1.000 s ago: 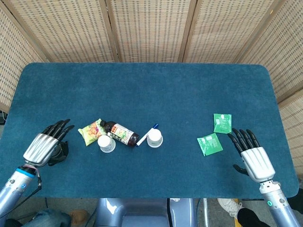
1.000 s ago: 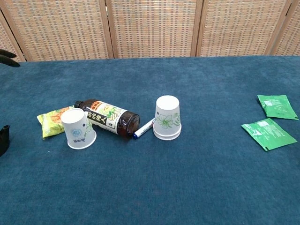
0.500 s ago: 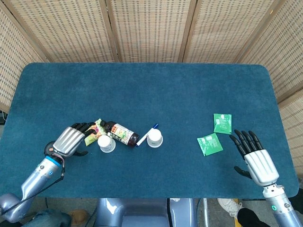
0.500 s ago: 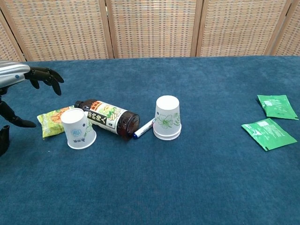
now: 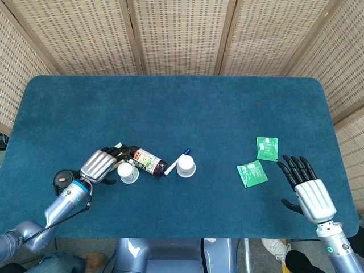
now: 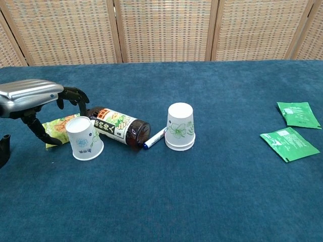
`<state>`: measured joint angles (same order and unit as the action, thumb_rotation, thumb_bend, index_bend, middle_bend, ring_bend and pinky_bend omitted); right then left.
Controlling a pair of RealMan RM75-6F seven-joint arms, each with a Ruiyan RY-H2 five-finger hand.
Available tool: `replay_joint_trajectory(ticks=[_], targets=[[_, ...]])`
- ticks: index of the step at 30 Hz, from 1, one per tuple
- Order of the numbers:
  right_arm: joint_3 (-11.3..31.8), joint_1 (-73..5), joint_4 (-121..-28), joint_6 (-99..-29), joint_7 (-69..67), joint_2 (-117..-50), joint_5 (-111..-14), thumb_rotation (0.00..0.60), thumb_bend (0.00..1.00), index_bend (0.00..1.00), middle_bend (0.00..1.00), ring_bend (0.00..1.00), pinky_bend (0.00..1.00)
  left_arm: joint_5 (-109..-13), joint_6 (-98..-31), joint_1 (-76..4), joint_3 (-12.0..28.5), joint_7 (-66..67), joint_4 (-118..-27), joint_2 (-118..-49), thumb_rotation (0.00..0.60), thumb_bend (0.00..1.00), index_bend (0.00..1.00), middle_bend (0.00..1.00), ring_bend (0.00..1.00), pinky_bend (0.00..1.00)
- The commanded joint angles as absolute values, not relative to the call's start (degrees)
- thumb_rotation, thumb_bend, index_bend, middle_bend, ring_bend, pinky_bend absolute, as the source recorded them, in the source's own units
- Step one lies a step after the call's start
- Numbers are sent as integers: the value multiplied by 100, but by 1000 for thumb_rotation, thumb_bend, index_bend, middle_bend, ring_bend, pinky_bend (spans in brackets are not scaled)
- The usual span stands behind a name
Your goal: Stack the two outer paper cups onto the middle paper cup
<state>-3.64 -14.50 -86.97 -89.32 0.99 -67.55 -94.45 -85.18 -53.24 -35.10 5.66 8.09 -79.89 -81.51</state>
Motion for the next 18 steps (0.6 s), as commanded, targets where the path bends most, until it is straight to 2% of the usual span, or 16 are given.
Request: replay_joint_trajectory(ticks=[1, 4, 14, 18], targets=[[-336, -1437, -8686, -8905, 85, -6758, -9453, 600, 0, 71, 21, 0, 0, -8502, -5321, -3586, 569, 825, -7876, -8271, 600, 98, 354, 199, 243, 322], [-302, -1420, -8678, -8878, 73, -6760, -9467, 600, 0, 71, 21, 0, 0, -8495, -5283, -3654, 556, 756, -7834, -8342, 600, 99, 372, 216, 259, 327], [-195, -1364, -8674, -8805, 16, -6757, -9500, 600, 0, 71, 21, 0, 0, -8526, -5490, -3719, 527, 837, -7855, -8390, 600, 122, 531, 353, 383, 419], [-159, -1328, -8684, -8825, 20, -6748, -9539, 600, 0, 71, 21, 0, 0, -8493, -5594, -3727, 562, 876, -7990, -8302, 600, 126, 540, 362, 391, 427]])
